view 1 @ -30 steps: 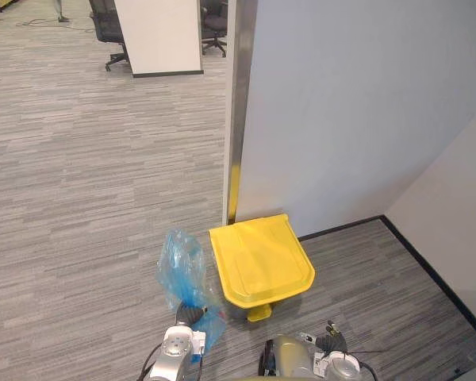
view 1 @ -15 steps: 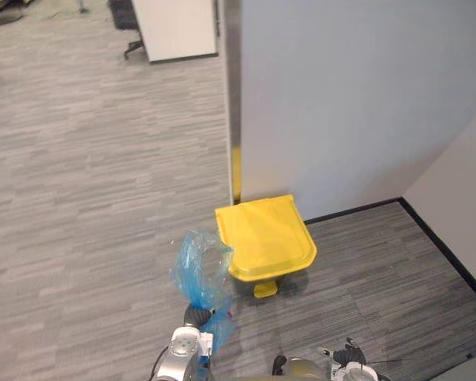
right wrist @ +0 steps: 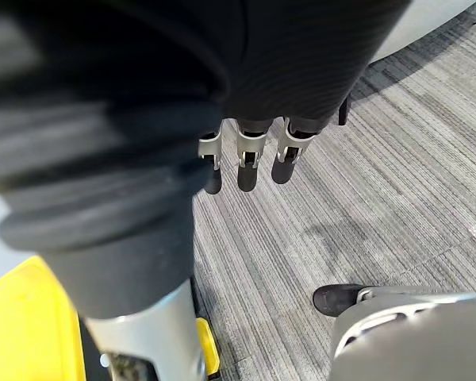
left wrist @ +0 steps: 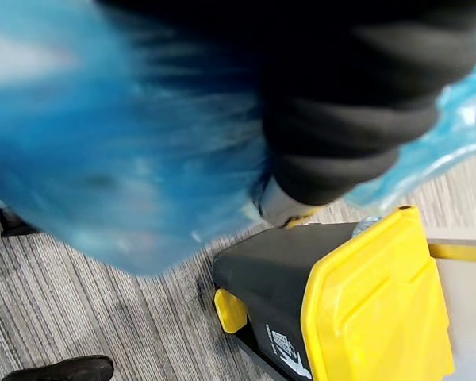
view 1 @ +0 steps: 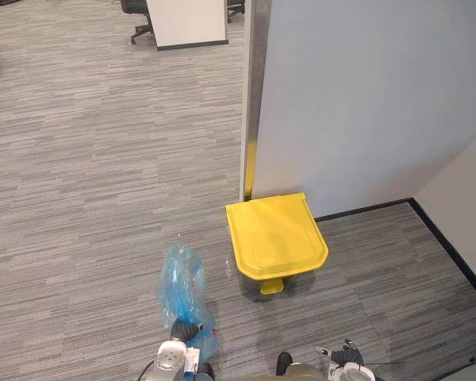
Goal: Gather rubbish on tea table into small bin, then transfer packed bag to large trash can.
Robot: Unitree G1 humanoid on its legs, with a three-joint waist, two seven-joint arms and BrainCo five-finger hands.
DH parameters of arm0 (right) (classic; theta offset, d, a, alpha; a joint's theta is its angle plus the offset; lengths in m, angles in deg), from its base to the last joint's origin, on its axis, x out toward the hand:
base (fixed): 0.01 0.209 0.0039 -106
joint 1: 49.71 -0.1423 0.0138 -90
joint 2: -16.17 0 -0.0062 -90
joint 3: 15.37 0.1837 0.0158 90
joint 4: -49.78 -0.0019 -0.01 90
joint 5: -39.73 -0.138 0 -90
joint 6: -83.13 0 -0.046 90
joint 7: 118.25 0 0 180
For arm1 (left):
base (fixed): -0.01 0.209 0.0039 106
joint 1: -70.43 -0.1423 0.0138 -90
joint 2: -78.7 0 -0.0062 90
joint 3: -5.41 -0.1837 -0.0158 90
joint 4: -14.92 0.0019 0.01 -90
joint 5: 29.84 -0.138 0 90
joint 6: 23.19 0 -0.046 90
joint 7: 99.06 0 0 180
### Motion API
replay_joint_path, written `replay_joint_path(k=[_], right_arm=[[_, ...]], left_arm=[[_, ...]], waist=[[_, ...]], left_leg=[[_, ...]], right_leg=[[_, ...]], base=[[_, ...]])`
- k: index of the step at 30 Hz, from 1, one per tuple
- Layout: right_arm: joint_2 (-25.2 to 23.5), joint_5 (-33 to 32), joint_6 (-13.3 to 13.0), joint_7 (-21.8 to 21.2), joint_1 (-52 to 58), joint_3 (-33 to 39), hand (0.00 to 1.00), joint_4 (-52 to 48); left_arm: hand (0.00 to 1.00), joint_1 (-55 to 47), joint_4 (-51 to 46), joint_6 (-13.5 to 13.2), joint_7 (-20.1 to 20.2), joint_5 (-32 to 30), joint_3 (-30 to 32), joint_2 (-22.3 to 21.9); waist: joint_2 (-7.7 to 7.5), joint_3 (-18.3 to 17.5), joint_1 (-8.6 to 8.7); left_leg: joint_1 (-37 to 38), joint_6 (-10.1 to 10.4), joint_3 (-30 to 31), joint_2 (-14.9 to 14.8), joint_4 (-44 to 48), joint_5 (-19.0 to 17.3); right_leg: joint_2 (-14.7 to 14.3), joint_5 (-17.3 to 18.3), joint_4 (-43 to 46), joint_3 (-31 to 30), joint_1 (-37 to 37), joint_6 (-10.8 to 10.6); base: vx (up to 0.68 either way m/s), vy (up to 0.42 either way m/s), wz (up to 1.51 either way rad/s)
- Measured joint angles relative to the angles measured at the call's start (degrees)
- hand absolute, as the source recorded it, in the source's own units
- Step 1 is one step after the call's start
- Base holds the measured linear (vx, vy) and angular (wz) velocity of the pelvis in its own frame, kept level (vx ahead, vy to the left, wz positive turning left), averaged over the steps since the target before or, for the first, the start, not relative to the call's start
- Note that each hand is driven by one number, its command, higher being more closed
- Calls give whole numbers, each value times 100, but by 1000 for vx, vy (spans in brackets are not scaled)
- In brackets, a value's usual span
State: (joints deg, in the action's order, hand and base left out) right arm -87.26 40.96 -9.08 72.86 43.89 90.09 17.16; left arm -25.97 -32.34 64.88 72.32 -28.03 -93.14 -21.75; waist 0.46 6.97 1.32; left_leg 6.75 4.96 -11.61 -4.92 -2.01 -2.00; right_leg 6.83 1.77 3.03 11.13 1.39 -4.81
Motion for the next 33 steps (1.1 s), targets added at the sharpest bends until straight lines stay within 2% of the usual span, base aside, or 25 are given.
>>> replay_joint_path(k=[4,6,7,9,10,11,12,14,15,17,18,19,20,21,22,23,26,31,33], right_arm=[[-35,2,2,-20,-48,-40,0,27],[-11,2,2,-19,-83,-36,0,36],[-25,5,3,-17,-129,-35,0,52],[-32,1,-2,-17,-127,4,0,47],[-29,-1,-2,-18,-130,13,0,47],[-25,-16,-1,-21,-136,67,0,32],[6,-6,-8,-16,-213,172,0,-30],[20,-8,-2,-19,-250,181,0,-65],[-4,-6,1,-7,-248,183,0,-118],[-39,-8,-3,17,-234,120,0,-266],[-52,-9,-1,23,-234,103,0,-275],[-85,-7,6,34,-201,94,0,-273],[-138,-17,-3,34,-138,140,0,-322],[-52,-8,7,34,-158,168,0,-406],[0,-6,-7,40,-190,185,0,-568],[-8,-7,3,33,-196,210,0,-694],[-50,-4,-1,22,-167,207,0,-739],[-88,-5,15,23,-88,158,0,-910],[-66,-6,16,22,-81,105,0,-917]], left_arm=[[100,14,1,-16,1,-3,2,-3],[100,10,5,-17,0,-3,29,-27],[100,9,17,-16,0,-3,31,-20],[100,-14,18,-11,0,-3,26,-14],[100,-10,23,-3,-1,-5,26,-26],[100,2,24,1,-5,-6,31,-32],[100,31,45,3,-5,-14,31,-36],[100,46,61,7,-20,-15,103,27],[100,58,60,7,-20,-15,116,80],[100,87,52,7,-25,-15,208,69],[100,126,49,8,-27,-14,260,34],[100,144,-1,4,-27,-15,280,-2],[100,225,-22,-3,-33,-14,305,-47],[100,336,-28,-5,-43,-14,305,-161],[100,453,-116,-24,-24,-14,289,-275],[100,552,-161,-37,-16,-15,289,-350],[100,729,-176,-41,0,-20,289,-401],[100,677,-315,-35,5,-52,300,-426],[100,672,-366,-33,5,-50,294,-430]], waist=[[3,2,-6],[10,18,-20],[-35,64,-30],[-217,188,-26],[-257,201,-25],[-250,237,-20],[-140,402,16],[-116,457,-27],[-139,476,-58],[-185,573,-71],[-236,604,-80],[-308,614,-100],[-332,622,-124],[-166,727,-138],[19,817,-130],[67,844,-130],[53,826,-134],[78,771,-144],[74,740,-146]], left_leg=[[31,-12,-53,11,20,-41],[14,-53,-67,2,73,-225],[14,-88,-70,45,155,-278],[32,-196,32,202,404,-539],[62,-247,149,267,429,-668],[109,-251,171,282,434,-672],[235,-357,221,172,604,-766],[231,-341,221,-73,974,-1024],[231,-270,207,-195,1227,-1203],[249,-157,114,-360,1675,-1551],[287,-79,77,-368,1900,-1727],[353,41,74,-359,2169,-1997],[375,164,122,-366,2375,-2212],[434,187,127,-473,2423,-2276],[438,202,129,-572,2359,-2286],[467,178,140,-591,2243,-2276],[690,79,196,-671,2007,-2244],[540,143,166,-779,2063,-2052],[276,242,265,-783,2184,-1968]], right_leg=[[-1,-35,-41,-71,11,-6],[23,86,234,-96,-163,-29],[94,229,514,-136,-252,-64],[398,637,1367,-204,-434,-198],[549,695,1807,-210,-567,-293],[608,654,2276,-211,-764,-366],[620,725,3015,-212,-1295,-448],[457,687,2696,-123,-1637,-280],[361,440,2218,-104,-1833,-256],[250,103,1384,-39,-1957,-301],[215,103,1144,-6,-1988,-329],[217,240,1188,5,-1902,-365],[179,49,1194,-116,-1820,-412],[116,149,1404,-63,-1832,-521],[40,250,1618,-31,-1931,-477],[38,265,1787,-8,-2022,-452],[26,442,2238,92,-2052,-160],[76,650,2334,260,-2053,-91],[240,623,2319,466,-2058,-39]], base=[[-6,12,-11],[-40,29,-15],[-48,45,-9],[-63,57,11],[-56,46,17],[-45,68,21],[23,66,13],[98,51,4],[142,-12,-5],[173,-91,-9],[265,-180,-3],[373,-251,6],[454,-274,9],[413,-235,14],[283,-131,16],[229,-114,21],[186,-122,26],[82,-39,23],[77,27,57]])
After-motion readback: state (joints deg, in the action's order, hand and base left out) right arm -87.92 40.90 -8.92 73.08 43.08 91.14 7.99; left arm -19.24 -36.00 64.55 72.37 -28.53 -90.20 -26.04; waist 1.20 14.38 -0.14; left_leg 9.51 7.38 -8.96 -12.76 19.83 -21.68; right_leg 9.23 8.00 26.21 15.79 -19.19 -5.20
